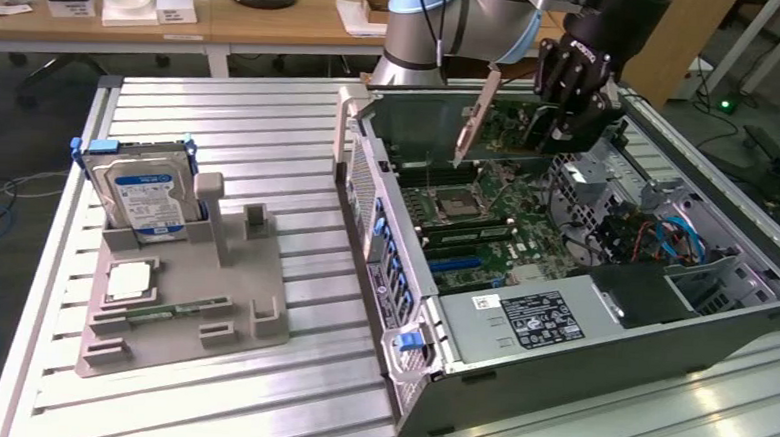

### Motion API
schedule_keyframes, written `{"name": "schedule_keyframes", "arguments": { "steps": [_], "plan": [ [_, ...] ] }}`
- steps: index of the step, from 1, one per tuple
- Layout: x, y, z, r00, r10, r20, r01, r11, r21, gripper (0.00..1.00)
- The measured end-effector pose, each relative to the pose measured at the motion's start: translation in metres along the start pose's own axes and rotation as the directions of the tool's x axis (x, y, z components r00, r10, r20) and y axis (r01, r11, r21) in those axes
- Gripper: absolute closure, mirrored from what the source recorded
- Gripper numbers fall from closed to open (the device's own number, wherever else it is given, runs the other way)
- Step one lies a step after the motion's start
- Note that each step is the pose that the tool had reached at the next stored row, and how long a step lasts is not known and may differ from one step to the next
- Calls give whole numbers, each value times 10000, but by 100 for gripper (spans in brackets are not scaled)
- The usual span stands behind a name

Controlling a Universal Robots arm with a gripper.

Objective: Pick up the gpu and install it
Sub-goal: 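Insert the gpu into the slot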

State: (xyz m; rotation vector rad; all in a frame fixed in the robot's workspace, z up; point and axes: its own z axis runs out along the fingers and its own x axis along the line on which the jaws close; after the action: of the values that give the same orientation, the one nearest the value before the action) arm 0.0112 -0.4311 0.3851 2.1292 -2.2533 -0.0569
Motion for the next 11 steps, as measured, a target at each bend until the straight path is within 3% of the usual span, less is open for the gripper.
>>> {"name": "schedule_keyframes", "arguments": {
  "steps": [4,11],
  "plan": [
    [0,0,0,9994,-343,-18,343,9994,2,72],
    [0,0,0,9993,-367,-21,367,9993,1,72]
  ]
}}
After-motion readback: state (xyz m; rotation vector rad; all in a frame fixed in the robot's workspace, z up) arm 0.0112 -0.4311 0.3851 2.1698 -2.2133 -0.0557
